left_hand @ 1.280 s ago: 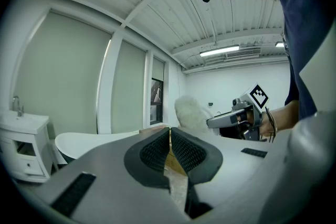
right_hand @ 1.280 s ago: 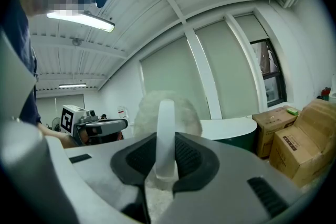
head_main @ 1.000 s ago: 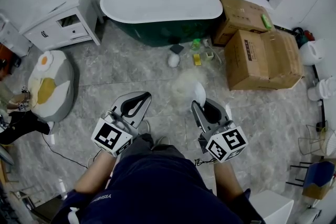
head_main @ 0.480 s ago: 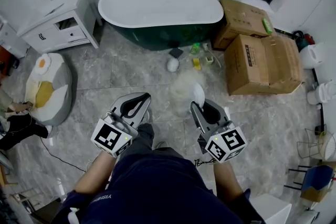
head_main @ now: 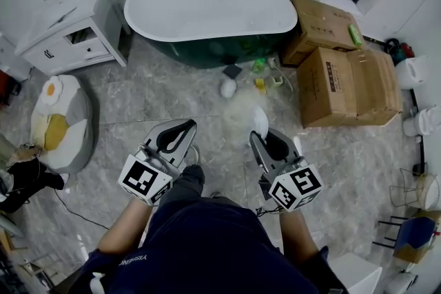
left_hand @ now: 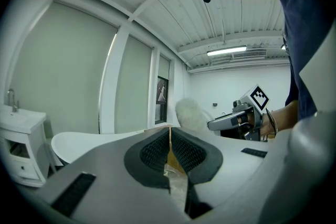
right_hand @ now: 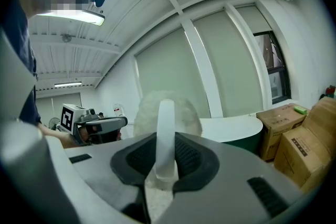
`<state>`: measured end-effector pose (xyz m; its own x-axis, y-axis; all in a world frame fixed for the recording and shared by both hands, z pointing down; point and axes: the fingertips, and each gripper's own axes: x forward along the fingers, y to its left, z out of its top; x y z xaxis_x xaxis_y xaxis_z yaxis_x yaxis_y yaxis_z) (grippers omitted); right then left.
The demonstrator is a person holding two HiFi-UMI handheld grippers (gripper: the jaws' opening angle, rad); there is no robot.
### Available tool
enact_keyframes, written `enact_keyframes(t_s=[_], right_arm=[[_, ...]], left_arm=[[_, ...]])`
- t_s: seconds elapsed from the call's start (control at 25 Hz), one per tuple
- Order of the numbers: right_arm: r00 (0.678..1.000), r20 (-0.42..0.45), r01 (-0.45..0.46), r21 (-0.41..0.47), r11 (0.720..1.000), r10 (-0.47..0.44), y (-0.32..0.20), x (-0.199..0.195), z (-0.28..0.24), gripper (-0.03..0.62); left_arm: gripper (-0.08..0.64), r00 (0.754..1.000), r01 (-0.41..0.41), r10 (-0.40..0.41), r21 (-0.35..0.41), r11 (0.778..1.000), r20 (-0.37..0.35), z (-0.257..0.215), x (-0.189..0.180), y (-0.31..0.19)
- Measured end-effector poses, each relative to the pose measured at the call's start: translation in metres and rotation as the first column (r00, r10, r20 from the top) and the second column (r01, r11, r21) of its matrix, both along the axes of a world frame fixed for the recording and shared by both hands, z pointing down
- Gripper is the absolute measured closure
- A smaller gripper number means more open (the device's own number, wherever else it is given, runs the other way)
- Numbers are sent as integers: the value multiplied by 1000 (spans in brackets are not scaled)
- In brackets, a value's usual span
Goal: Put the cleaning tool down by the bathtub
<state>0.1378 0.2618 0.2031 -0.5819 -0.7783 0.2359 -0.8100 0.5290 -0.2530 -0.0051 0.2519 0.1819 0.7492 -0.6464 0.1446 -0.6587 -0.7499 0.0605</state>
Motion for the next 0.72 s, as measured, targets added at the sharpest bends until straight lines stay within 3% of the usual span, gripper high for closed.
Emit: enact_keyframes(t_s=[0.72], right_arm=[[1000,-17,-17,-66,998,16,-147,-65,14,508]], left_arm=[[526,1000,-28,27,-61,998,-9,20,-60,-147]])
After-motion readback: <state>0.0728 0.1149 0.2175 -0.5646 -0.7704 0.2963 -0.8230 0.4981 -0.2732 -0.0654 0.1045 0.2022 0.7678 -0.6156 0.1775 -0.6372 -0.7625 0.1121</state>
